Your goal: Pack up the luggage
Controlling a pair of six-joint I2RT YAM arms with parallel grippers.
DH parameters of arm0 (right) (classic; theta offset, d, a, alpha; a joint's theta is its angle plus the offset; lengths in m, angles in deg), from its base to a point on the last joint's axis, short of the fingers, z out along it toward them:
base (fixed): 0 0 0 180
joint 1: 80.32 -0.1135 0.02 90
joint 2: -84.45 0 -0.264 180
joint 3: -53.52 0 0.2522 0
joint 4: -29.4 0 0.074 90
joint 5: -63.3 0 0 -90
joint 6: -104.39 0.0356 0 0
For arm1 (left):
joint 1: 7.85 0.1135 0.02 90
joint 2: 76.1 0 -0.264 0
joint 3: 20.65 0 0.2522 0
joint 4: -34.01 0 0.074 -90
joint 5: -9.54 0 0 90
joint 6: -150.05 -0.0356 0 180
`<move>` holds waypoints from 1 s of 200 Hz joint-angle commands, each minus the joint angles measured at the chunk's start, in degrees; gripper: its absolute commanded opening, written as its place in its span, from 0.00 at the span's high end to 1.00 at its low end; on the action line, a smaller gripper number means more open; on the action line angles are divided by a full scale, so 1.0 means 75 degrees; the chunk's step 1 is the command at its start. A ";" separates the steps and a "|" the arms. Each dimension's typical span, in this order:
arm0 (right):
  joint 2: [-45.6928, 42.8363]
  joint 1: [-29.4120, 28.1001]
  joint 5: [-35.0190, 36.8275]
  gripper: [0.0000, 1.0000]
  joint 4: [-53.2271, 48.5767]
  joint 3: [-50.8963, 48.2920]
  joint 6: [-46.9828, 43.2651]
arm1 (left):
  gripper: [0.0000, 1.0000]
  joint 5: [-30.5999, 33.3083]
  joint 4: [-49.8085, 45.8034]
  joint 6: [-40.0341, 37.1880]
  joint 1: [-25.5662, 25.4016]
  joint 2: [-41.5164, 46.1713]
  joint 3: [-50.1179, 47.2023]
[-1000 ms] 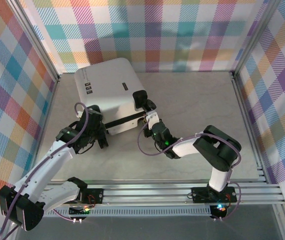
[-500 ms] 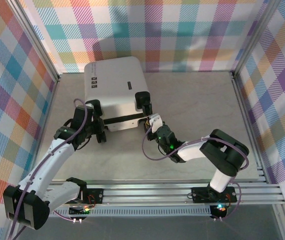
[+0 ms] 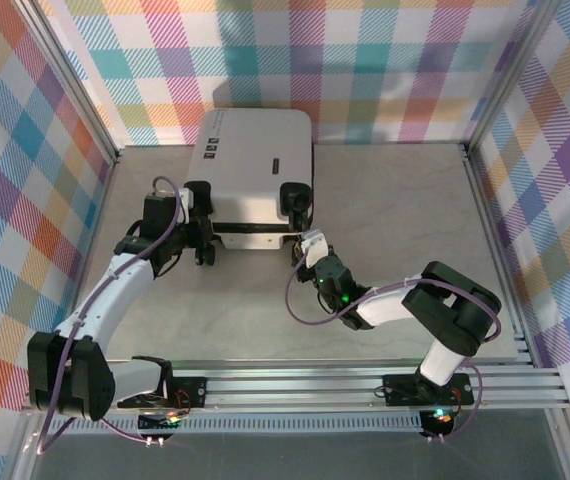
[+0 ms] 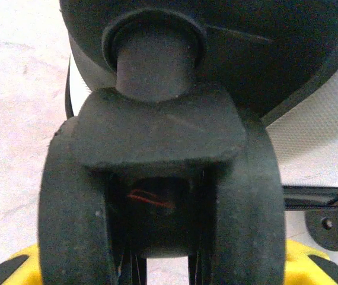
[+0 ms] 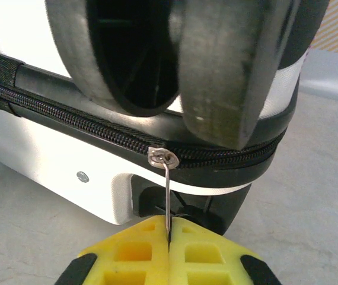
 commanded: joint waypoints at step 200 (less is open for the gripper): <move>-0.0443 0.1410 -0.1531 1.00 -0.0502 0.0235 -0.0189 | 0.29 -0.1003 -0.0467 0.0935 -0.0250 0.0227 0.2416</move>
